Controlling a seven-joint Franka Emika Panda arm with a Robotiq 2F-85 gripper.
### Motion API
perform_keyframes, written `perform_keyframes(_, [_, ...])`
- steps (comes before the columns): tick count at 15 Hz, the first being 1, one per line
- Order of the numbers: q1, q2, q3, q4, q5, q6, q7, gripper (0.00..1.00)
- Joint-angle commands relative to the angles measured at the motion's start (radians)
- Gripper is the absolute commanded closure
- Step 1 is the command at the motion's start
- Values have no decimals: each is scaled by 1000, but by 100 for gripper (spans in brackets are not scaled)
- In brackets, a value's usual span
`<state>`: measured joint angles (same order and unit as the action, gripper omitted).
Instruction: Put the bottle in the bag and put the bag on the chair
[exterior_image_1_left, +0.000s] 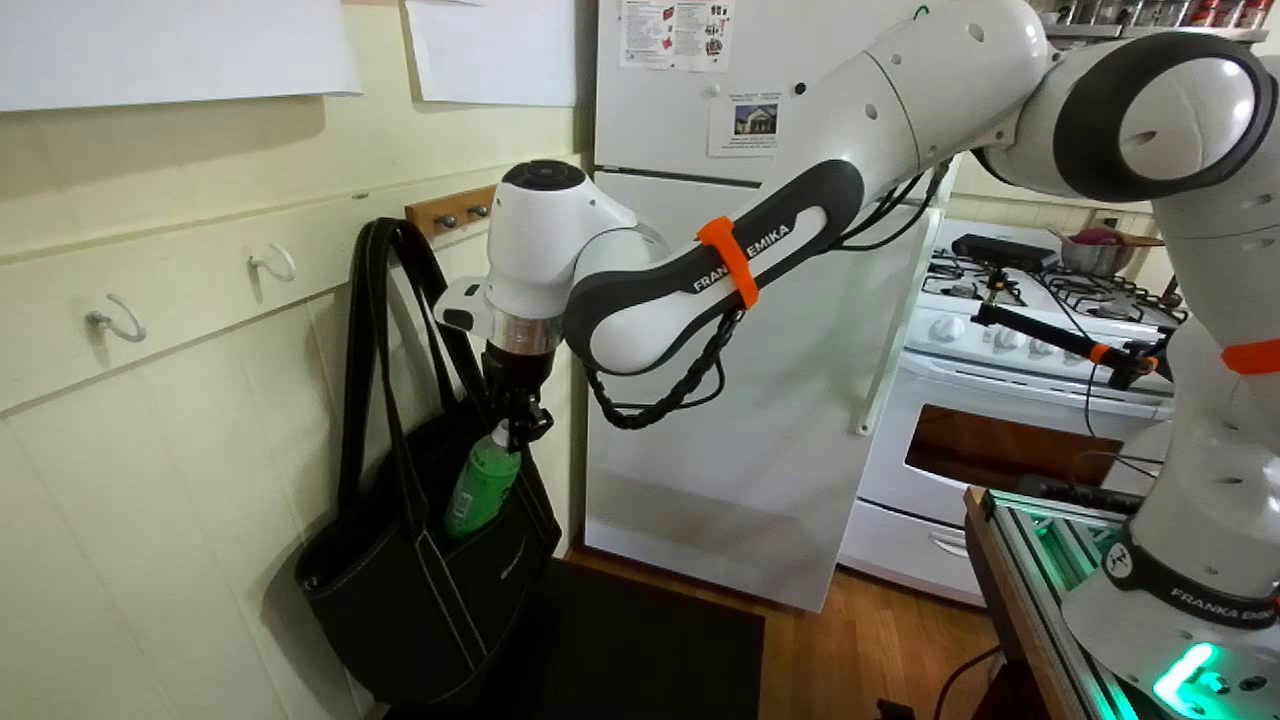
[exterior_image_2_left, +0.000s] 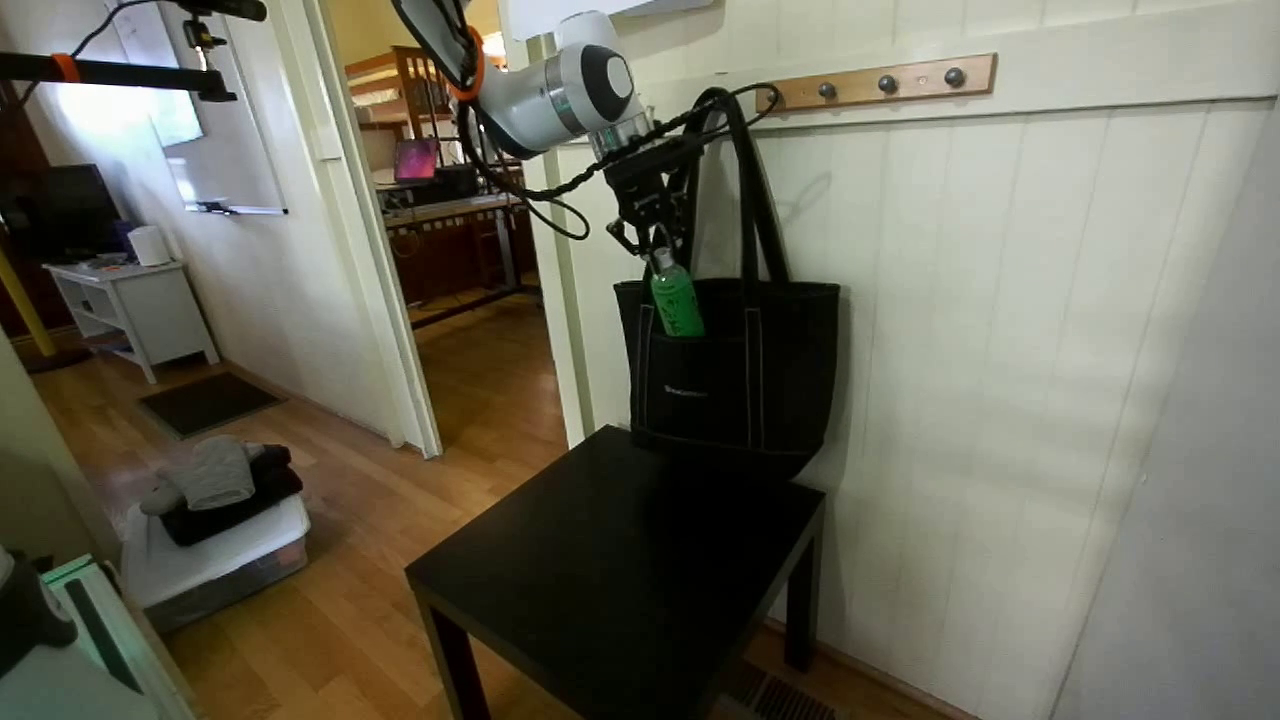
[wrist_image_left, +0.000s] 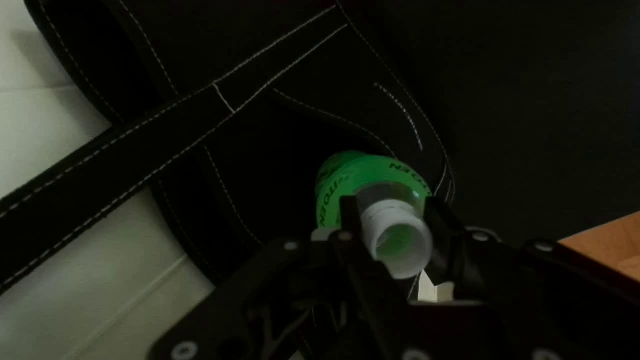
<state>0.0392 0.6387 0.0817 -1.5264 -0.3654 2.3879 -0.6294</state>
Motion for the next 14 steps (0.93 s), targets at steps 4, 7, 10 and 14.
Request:
perform_keyframes(4, [18, 74, -18, 144, 7, -256, -26, 88])
perform_keyframes(7, [29, 115, -27, 222, 1, -351, -15, 88])
perform_keyframes(10, [39, 154, -27, 288, -4, -393, -16, 88])
perform_keyframes(14, [55, 198, -34, 356, -9, -391, -5, 31])
